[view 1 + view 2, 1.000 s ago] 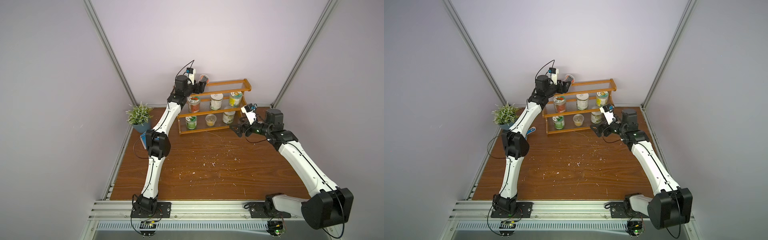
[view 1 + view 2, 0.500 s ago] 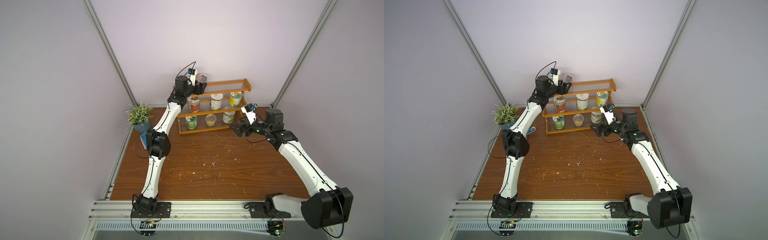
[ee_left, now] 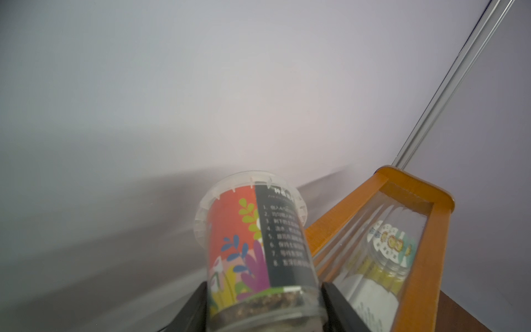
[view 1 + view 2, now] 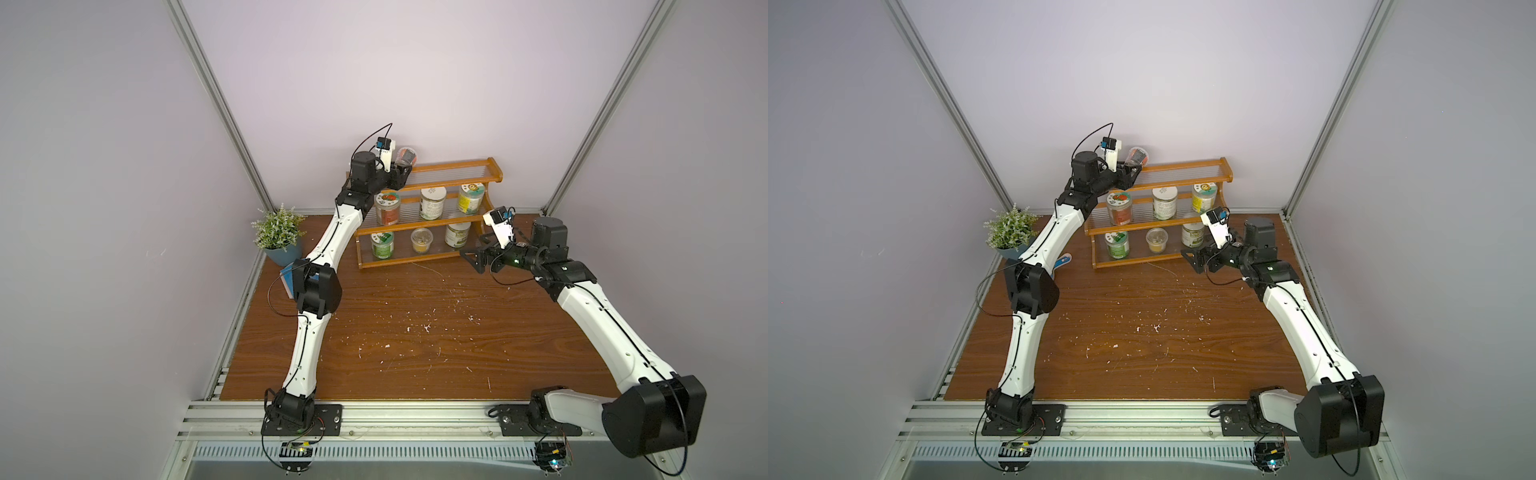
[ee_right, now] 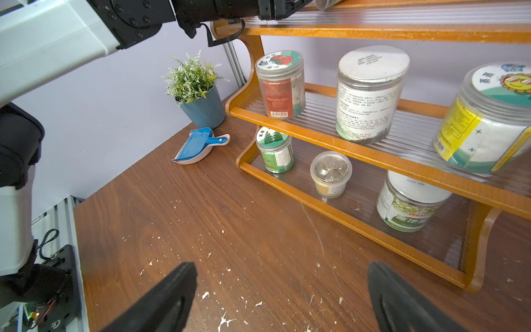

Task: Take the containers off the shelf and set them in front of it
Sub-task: 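Pick up a container from the shelf.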

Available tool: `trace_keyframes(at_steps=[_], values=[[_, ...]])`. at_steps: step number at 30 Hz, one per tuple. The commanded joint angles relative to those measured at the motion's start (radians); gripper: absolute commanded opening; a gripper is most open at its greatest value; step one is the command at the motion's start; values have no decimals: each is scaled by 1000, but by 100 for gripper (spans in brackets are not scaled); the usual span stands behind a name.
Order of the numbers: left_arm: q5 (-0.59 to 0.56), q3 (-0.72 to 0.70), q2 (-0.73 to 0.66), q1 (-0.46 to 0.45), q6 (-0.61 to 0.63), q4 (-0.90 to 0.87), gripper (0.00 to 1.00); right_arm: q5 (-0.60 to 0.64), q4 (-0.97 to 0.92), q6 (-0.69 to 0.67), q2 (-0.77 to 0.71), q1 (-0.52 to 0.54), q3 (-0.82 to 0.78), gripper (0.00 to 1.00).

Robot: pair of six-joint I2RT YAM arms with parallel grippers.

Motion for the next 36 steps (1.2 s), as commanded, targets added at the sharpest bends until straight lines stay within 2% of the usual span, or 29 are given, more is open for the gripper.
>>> trace_keyframes(at_steps=[1, 6, 12, 25, 28, 36], values=[[21, 14, -12, -10, 19, 24, 54, -15, 34, 7, -11, -3, 17, 99], [37, 0, -39, -10, 28, 37, 51, -13, 39, 9, -14, -5, 13, 99], [51, -130, -119, -10, 22, 149, 48, -13, 44, 13, -17, -7, 8, 99], [82, -256, -238, -10, 20, 233, 45, -42, 121, 69, -26, -25, -22, 99], [85, -368, -325, -9, 24, 262, 45, -89, 189, 125, -28, -40, -38, 100], [95, -812, -626, -14, -8, 487, 45, -193, 446, 348, -25, -52, -75, 100]])
